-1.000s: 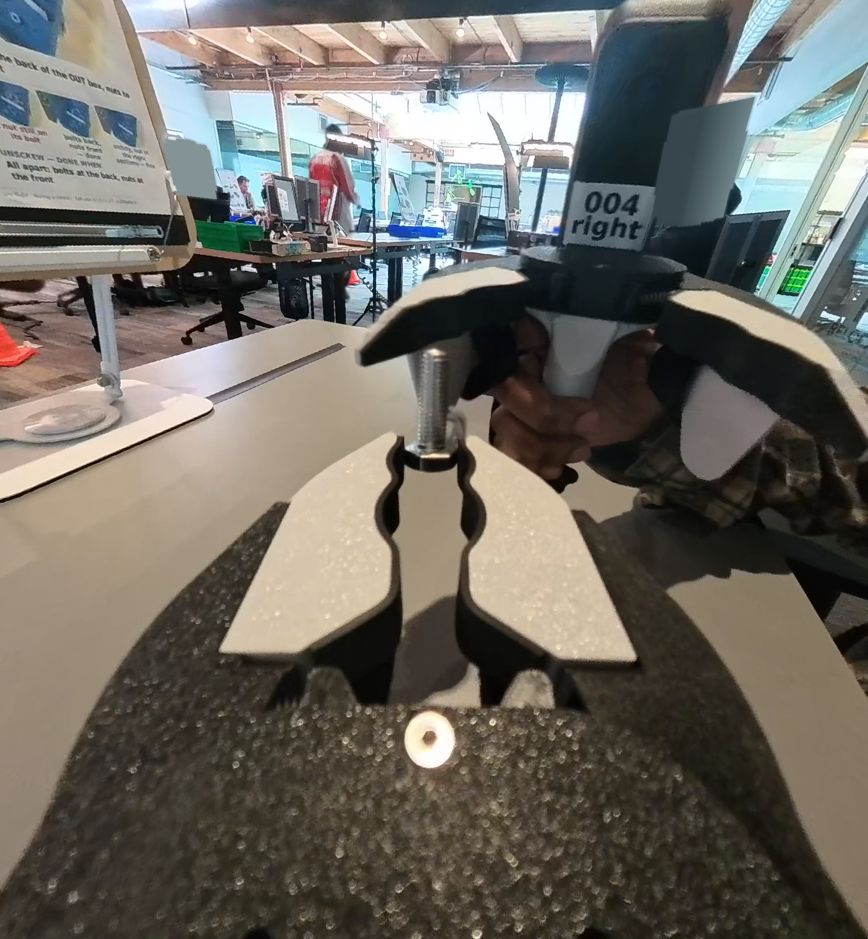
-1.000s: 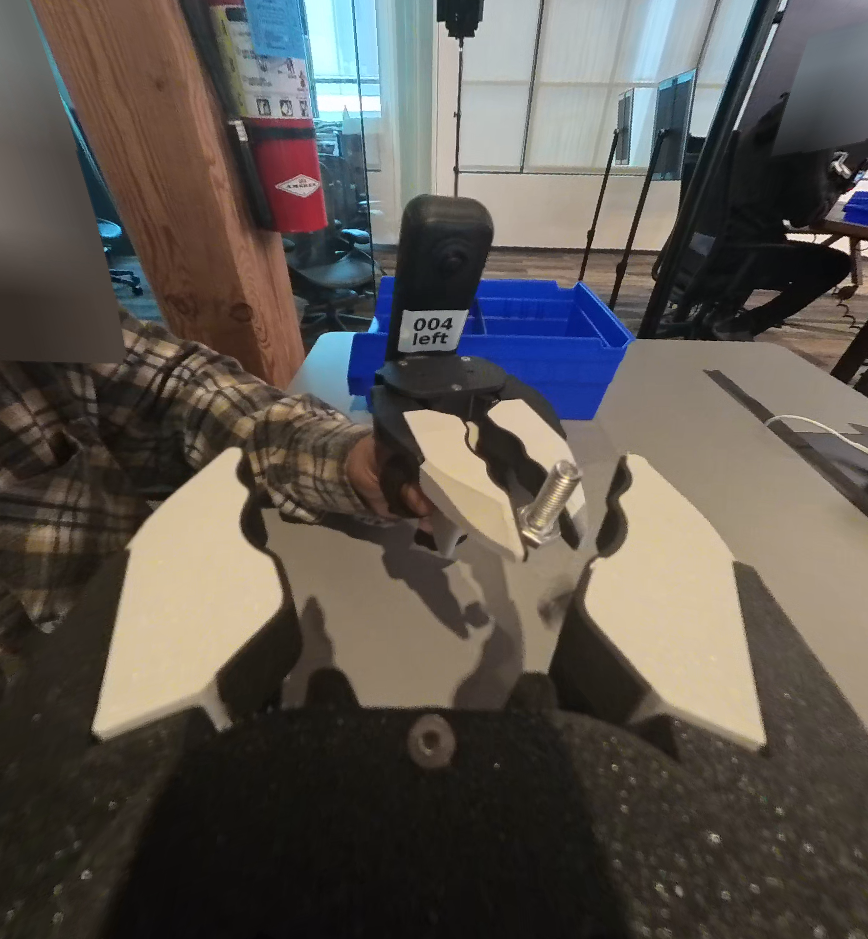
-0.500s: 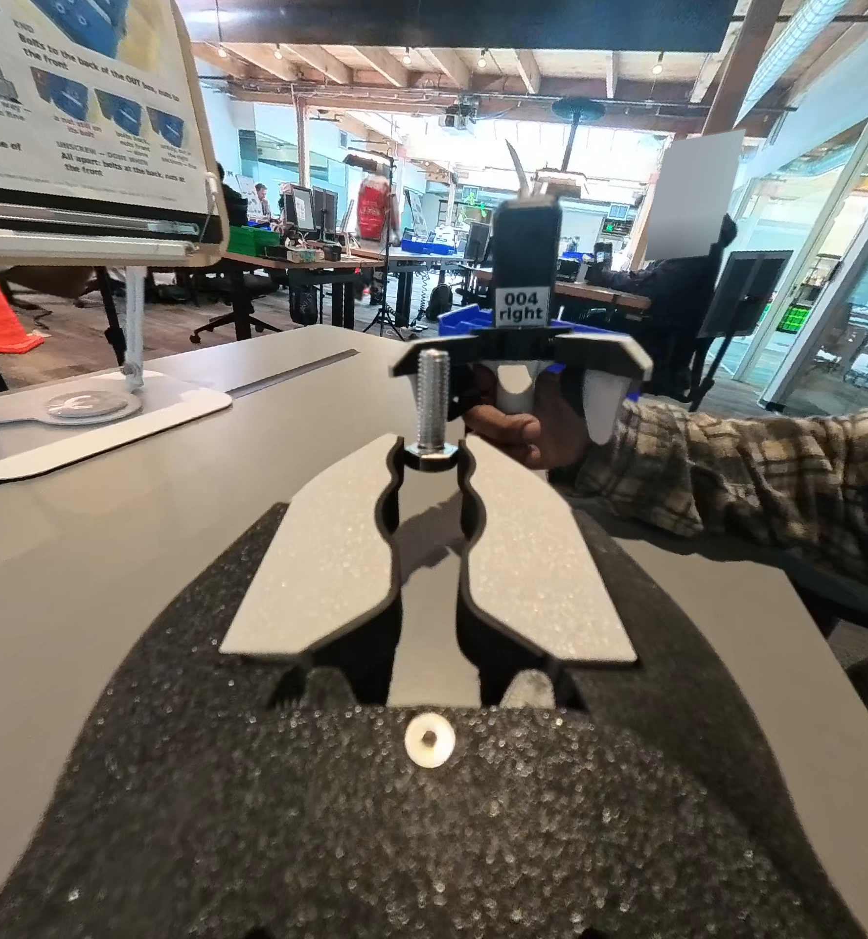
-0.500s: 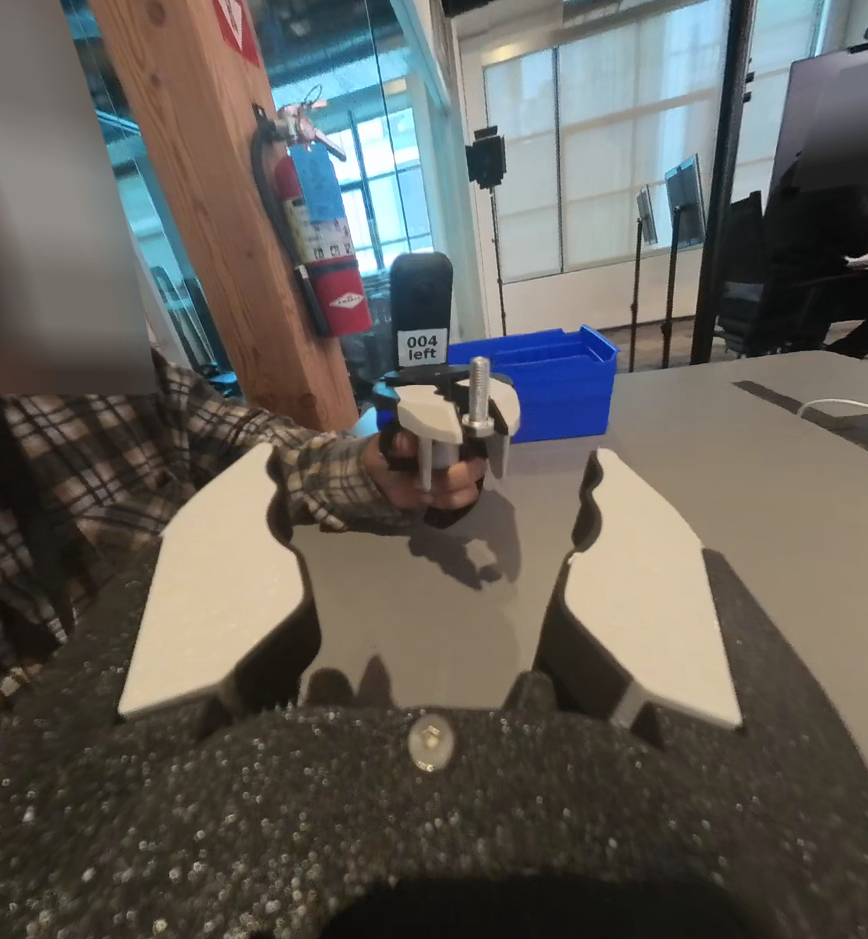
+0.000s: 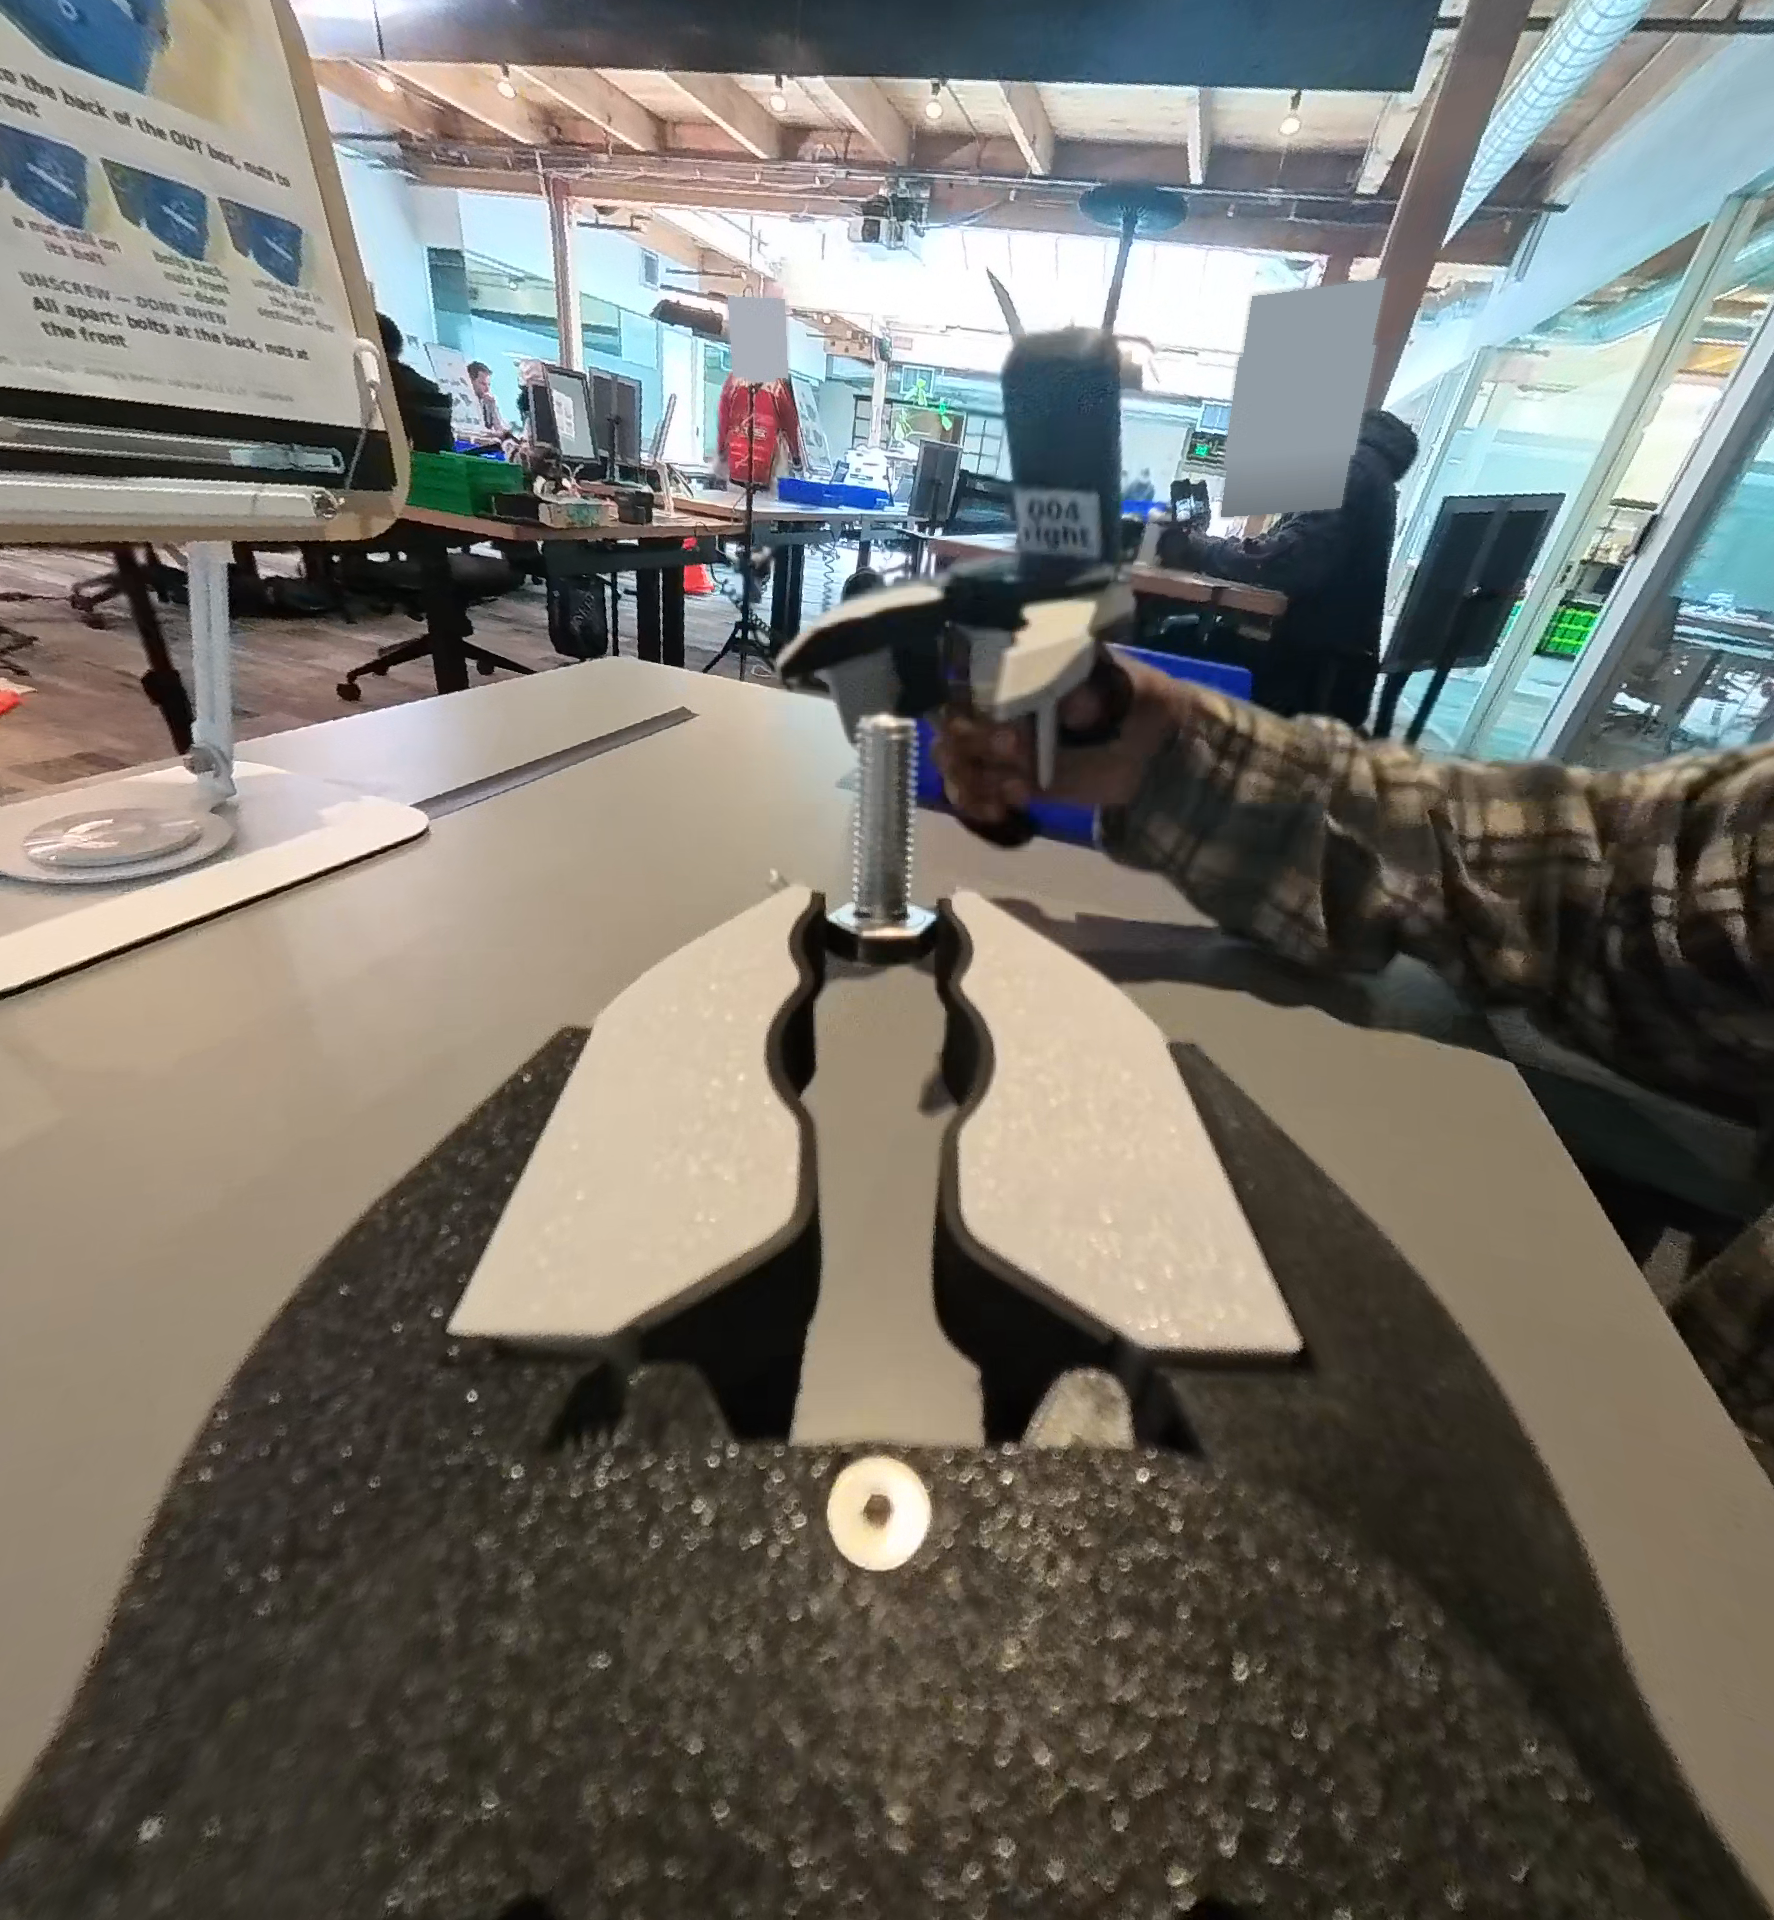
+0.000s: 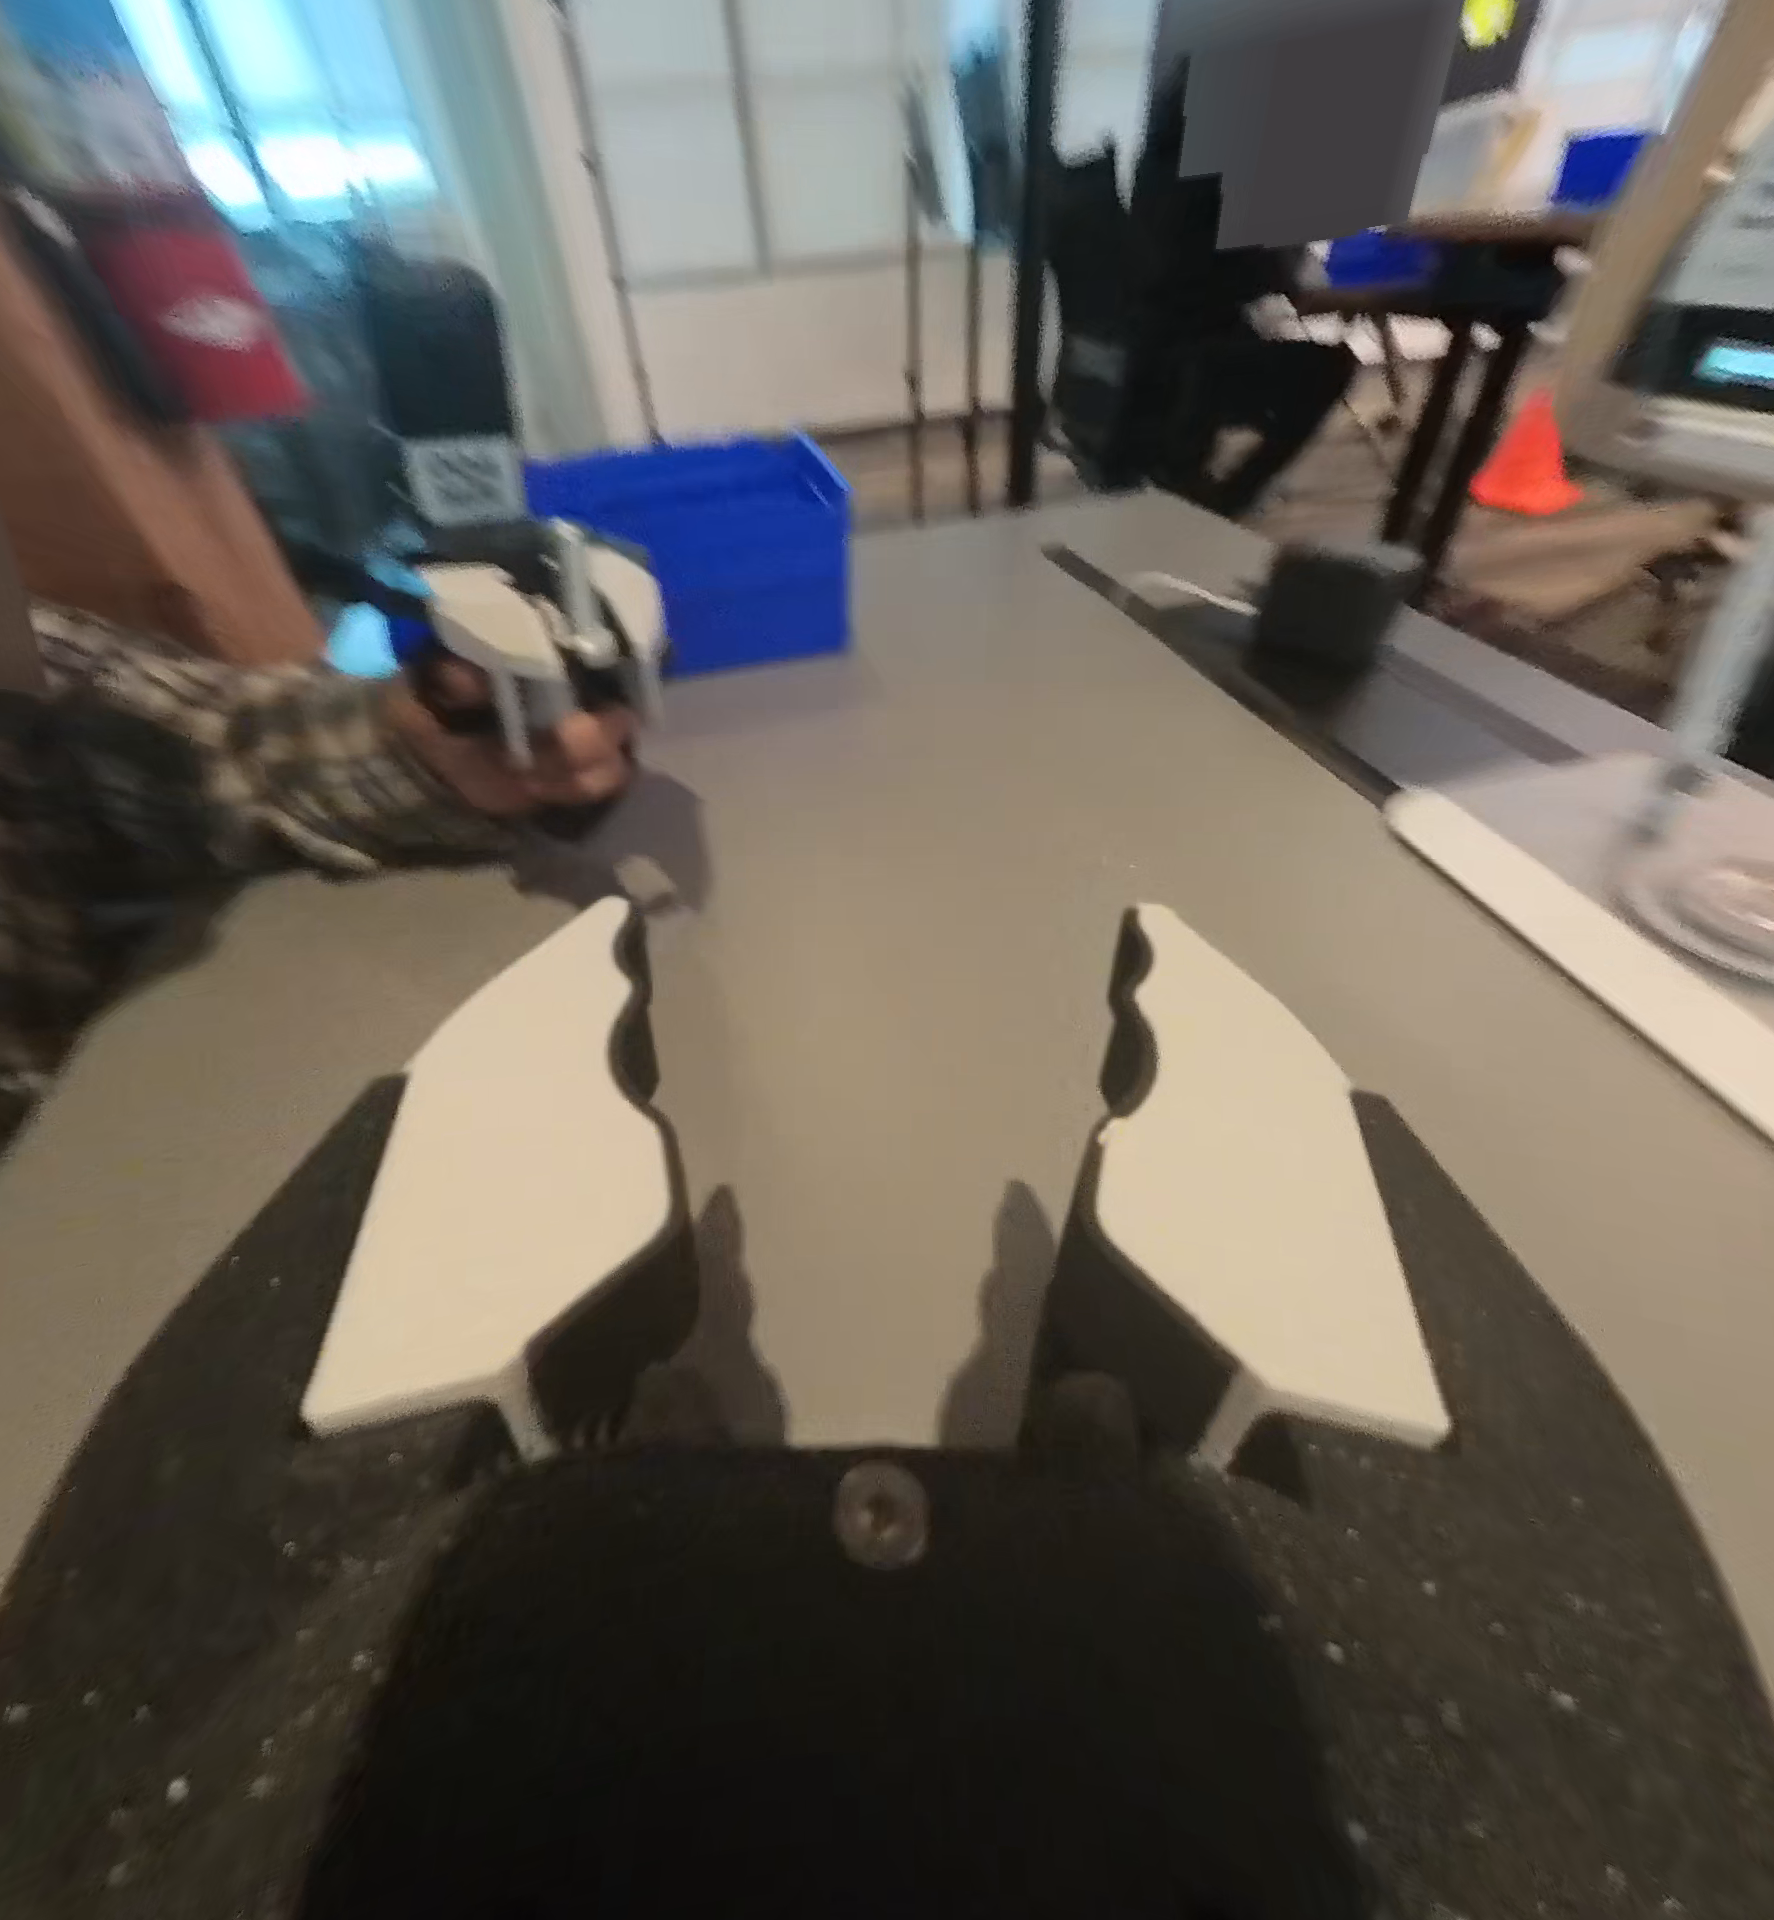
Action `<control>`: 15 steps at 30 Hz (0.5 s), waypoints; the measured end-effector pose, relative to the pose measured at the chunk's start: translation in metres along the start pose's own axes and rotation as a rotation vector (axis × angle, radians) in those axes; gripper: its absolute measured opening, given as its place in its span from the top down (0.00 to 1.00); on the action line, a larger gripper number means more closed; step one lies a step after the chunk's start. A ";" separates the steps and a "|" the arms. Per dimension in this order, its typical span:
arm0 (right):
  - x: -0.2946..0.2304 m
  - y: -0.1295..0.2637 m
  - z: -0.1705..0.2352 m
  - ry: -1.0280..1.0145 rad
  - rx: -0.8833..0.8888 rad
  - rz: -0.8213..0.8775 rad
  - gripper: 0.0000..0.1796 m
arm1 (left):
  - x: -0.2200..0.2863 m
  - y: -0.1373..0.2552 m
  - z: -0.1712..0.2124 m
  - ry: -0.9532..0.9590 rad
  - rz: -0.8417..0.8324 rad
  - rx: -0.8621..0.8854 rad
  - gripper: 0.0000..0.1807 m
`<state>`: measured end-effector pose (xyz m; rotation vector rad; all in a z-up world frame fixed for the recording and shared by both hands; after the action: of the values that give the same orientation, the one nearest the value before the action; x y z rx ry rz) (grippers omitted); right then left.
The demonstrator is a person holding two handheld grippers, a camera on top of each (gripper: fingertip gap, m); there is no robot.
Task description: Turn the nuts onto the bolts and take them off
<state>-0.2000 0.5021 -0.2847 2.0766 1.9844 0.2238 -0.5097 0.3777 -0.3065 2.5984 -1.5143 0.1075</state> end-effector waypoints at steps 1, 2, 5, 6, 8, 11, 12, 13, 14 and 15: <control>0.007 0.011 -0.003 0.014 -0.078 0.053 0.57 | 0.000 -0.001 0.000 0.003 0.004 -0.002 0.89; 0.015 0.021 -0.005 0.029 -0.178 0.103 0.59 | 0.000 -0.001 0.001 0.005 0.007 -0.004 0.89; 0.036 0.047 -0.009 0.014 -0.498 0.184 0.73 | 0.000 -0.001 0.001 0.000 0.005 -0.014 0.89; 0.040 0.051 -0.009 0.003 -0.596 0.190 0.76 | 0.000 -0.001 0.001 -0.002 0.003 -0.016 0.89; 0.048 0.053 -0.006 0.003 -0.776 0.204 0.80 | 0.000 -0.002 0.001 -0.001 0.004 -0.015 0.89; 0.058 0.041 0.007 0.013 -0.954 0.186 0.81 | 0.001 -0.003 0.002 -0.002 0.007 -0.019 0.89; 0.060 0.035 0.012 0.025 -0.991 0.173 0.81 | 0.002 -0.003 0.002 -0.005 0.008 -0.022 0.89; 0.062 0.028 0.015 0.052 -1.022 0.169 0.81 | 0.002 -0.003 0.001 -0.009 0.008 -0.024 0.89; 0.064 0.021 0.019 0.082 -1.042 0.164 0.82 | 0.003 -0.003 0.001 -0.013 0.007 -0.025 0.89; 0.065 0.015 0.022 0.104 -1.058 0.155 0.82 | 0.003 -0.003 0.001 -0.016 0.006 -0.026 0.89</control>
<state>-0.1759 0.5648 -0.3059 1.4833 1.2502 1.1347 -0.5052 0.3763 -0.3075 2.5807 -1.5182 0.0671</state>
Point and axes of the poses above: each gripper's, where its closed fingertips meet, y back along the fingers, z out of its underside, x = y × z across the jaws, the point moved 10 cm from there along y, back along the fingers, and after that the axes turned 7 degrees about -x, right-handed, at the moved point
